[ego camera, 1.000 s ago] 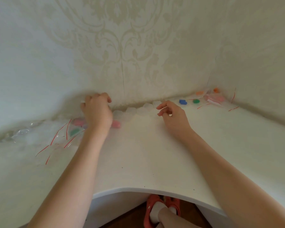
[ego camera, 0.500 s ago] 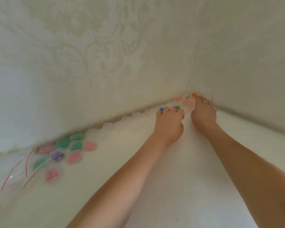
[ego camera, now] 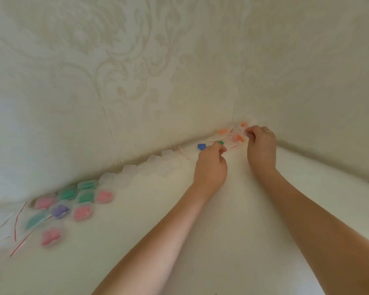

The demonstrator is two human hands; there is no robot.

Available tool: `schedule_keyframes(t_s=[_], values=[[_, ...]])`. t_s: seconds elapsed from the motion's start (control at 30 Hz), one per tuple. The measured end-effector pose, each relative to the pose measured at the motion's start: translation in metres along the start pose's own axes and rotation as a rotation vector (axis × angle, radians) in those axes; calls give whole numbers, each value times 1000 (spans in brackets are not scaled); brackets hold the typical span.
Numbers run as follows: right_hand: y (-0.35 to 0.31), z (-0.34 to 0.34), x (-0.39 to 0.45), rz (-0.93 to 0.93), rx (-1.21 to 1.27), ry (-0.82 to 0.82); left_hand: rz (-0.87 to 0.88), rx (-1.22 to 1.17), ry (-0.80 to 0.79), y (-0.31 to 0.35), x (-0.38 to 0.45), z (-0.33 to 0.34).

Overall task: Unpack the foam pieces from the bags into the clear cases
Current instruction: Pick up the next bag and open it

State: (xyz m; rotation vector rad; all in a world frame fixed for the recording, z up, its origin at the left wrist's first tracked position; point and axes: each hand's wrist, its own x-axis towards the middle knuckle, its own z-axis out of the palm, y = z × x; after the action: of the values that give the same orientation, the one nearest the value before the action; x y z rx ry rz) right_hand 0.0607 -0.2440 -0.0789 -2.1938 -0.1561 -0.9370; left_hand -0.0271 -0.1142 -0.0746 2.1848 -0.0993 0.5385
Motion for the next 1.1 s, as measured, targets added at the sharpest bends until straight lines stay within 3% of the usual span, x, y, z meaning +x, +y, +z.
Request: schedule_keyframes(t_s=[0.1, 0.2, 0.27, 0.33, 0.47, 0.57, 0.63, 0.73, 0.8, 0.87, 1.0, 1.1], values=[[-27, -13, -7, 138, 458, -88, -252, -305, 34, 9, 1, -8], [-51, -28, -21, 304, 910, -394, -487, -668, -41, 16, 4, -20], [-63, -39, -34, 383, 1116, -615, -528, -976, -101, 7, 6, -22], [-66, -42, -41, 418, 1146, -692, -492, -1118, -89, 5, 0, -29], [-58, -37, -43, 532, 1089, -584, -473, -990, -4, 0, -6, -33], [-55, -35, -45, 615, 1056, -411, -450, -710, 152, -4, -1, -36], [-48, -30, -46, 614, 898, -308, -373, -620, 230, -6, 0, -42], [-40, -23, -52, 412, 421, -297, -335, -763, 198, -7, -4, -56], [-48, -22, -58, 241, 239, -208, -324, -845, 169, -7, -8, -66], [-67, -24, -60, 182, 340, -215, -319, -862, 181, -10, -10, -75], [-103, -21, -63, 325, 819, -646, -319, -798, 167, -23, -22, -96], [-117, -14, -70, 440, 1049, -633, -340, -774, 155, -34, -30, -113]])
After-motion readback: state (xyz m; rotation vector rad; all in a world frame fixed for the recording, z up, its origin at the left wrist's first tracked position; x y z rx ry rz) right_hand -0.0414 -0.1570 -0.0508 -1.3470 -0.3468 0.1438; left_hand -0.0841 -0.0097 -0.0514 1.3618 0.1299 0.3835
